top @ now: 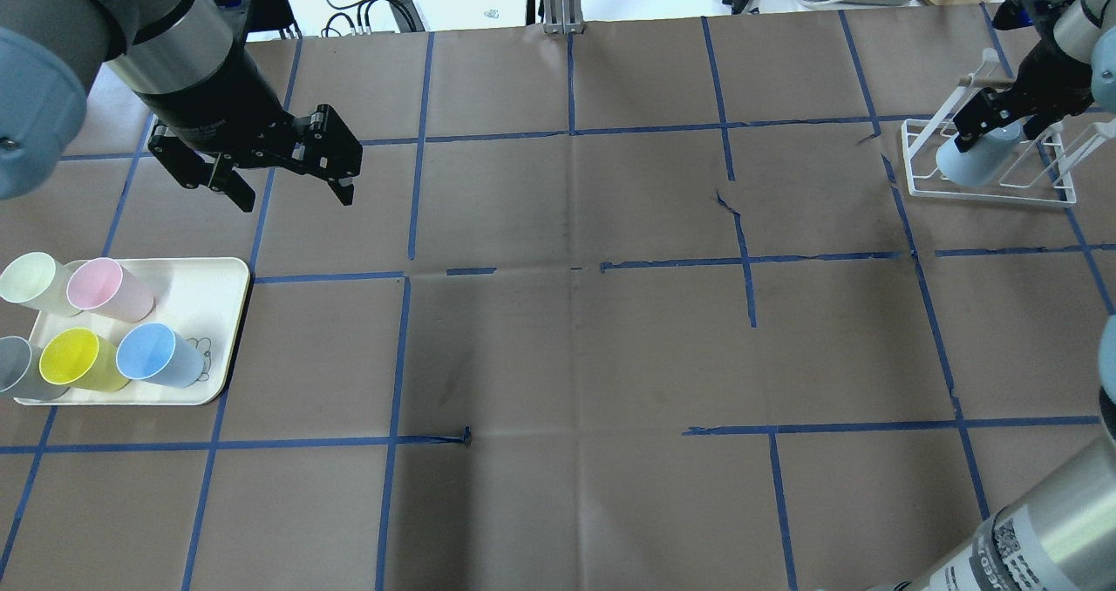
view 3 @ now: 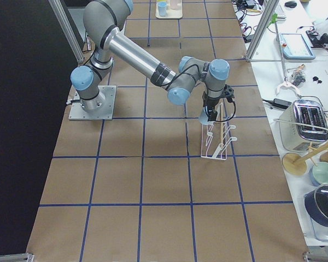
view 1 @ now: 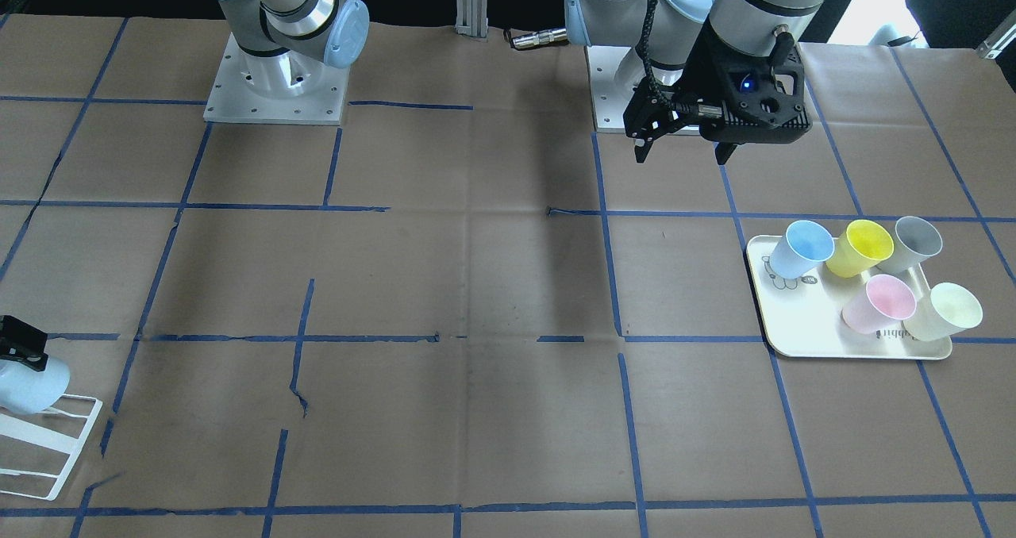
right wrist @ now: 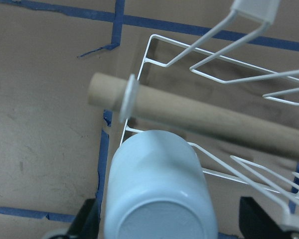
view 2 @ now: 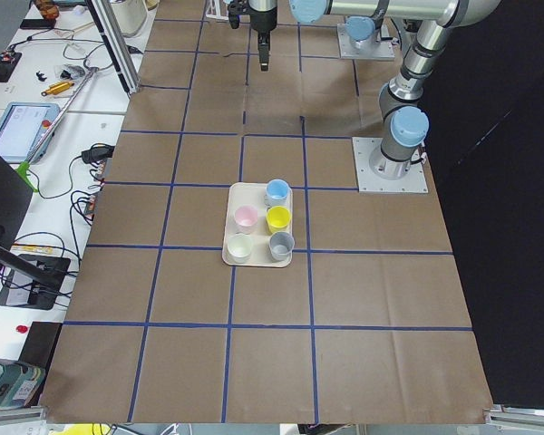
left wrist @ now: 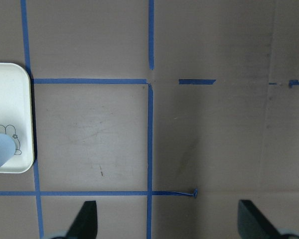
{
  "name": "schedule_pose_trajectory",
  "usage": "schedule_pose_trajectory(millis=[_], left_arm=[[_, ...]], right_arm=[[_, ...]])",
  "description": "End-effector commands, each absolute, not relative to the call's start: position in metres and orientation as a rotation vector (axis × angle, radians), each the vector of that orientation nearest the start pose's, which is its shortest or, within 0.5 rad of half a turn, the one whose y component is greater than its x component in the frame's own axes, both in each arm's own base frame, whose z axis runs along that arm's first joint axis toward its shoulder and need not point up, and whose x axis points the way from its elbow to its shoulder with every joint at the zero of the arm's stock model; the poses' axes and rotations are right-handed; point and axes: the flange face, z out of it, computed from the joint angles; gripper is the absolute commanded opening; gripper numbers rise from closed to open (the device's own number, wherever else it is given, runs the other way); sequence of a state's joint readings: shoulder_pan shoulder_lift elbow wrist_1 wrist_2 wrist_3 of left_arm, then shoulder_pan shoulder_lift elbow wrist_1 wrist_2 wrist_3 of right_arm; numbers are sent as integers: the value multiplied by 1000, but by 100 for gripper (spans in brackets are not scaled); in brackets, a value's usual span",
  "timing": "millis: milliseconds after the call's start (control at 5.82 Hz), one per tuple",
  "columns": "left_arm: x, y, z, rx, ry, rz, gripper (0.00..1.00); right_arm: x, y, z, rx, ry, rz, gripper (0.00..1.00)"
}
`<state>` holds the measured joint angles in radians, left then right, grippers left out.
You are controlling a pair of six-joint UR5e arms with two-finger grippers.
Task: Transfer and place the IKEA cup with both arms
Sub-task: 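Lower the right gripper around the light blue cup and close it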
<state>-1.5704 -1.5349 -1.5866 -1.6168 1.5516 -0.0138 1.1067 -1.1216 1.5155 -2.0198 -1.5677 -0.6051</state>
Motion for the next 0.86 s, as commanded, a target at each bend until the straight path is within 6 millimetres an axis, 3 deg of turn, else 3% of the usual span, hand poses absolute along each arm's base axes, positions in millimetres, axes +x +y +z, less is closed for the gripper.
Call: schedule_pose_trajectory(millis=[0, 343, 515, 687], left_arm=[[-135, -476, 491, -20, 3161, 41, 98], [-135, -474, 492, -22, 3158, 41, 98], [-135, -476, 490, -22, 3159, 49, 98], [-136, -476, 490, -20, 3164, 46, 98]], right_arm=[[-168, -644, 304, -219, 3161, -87, 80], [-163, -645, 305, -233, 3161, -89, 54], [-163, -646, 311, -238, 3164, -105, 52], [-161, -644, 329, -244, 3174, -144, 52]])
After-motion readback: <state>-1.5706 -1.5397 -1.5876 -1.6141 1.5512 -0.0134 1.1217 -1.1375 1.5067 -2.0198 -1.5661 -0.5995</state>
